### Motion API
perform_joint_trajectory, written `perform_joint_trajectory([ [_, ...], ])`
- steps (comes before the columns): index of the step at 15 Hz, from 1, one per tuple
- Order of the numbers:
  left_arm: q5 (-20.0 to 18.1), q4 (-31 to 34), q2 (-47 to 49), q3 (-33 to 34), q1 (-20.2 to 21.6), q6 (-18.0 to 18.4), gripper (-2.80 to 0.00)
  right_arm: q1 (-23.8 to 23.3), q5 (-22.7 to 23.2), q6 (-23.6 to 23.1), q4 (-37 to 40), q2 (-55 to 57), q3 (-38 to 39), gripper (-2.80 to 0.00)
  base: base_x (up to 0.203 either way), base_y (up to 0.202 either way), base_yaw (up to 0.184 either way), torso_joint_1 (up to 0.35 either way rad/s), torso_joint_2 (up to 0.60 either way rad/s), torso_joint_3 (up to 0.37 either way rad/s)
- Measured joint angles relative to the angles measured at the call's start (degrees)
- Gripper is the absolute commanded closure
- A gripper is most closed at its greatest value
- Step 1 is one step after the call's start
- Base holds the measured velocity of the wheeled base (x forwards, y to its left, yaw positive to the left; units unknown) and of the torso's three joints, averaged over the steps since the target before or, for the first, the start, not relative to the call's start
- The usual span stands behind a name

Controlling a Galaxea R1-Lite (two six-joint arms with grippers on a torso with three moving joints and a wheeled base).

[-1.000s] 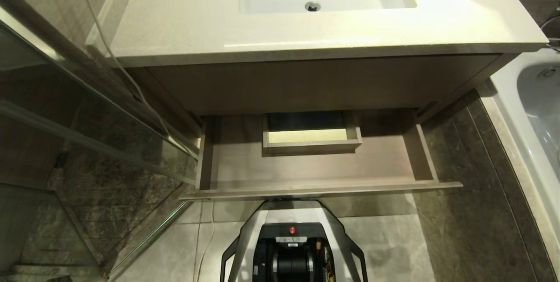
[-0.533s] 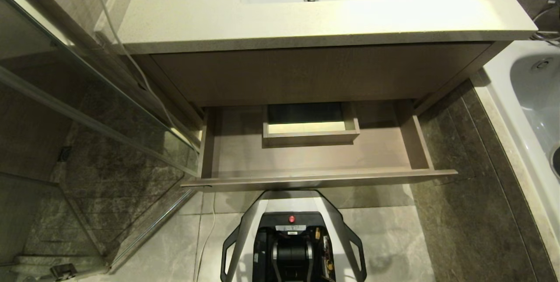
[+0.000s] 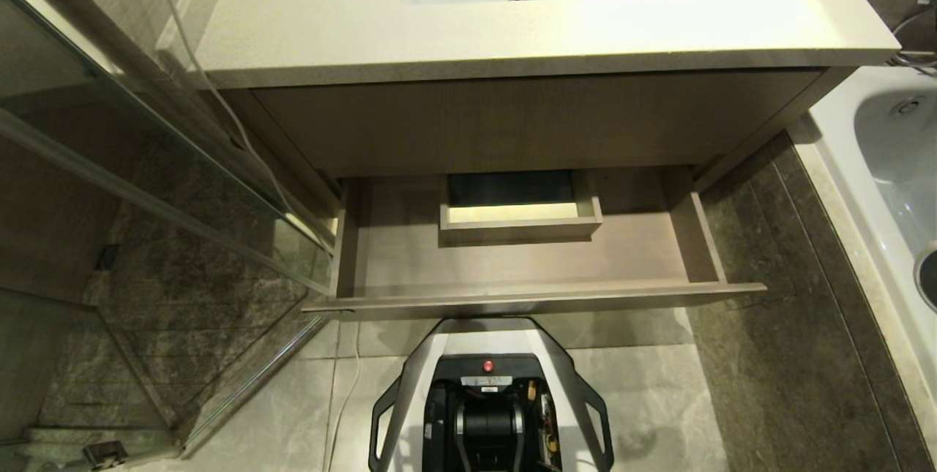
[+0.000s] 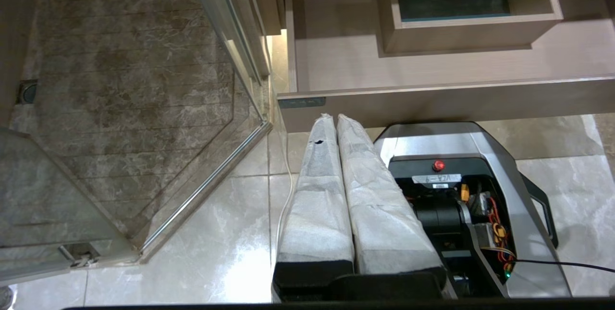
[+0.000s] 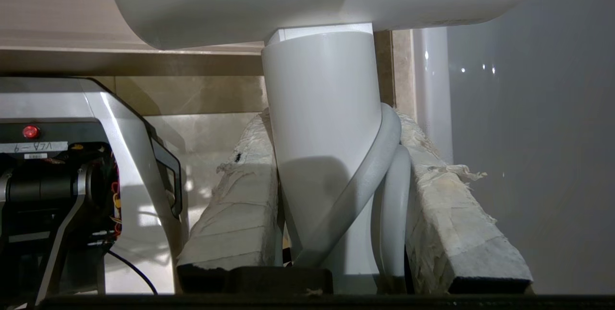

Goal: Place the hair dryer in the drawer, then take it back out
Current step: Put it into the drawer

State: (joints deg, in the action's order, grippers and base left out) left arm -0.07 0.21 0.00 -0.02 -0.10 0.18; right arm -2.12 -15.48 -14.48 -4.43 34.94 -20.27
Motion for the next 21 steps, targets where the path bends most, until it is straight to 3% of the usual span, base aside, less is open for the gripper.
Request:
perform_joint_trajectory([
  [21, 0.00, -0.05, 0.00, 0.02, 0.00, -0.02, 0.00, 0.89, 1.13, 1.10, -3.53, 0.69, 3.77, 0.00, 0.000, 0.000, 0.000, -0.224, 0.37, 0.138],
])
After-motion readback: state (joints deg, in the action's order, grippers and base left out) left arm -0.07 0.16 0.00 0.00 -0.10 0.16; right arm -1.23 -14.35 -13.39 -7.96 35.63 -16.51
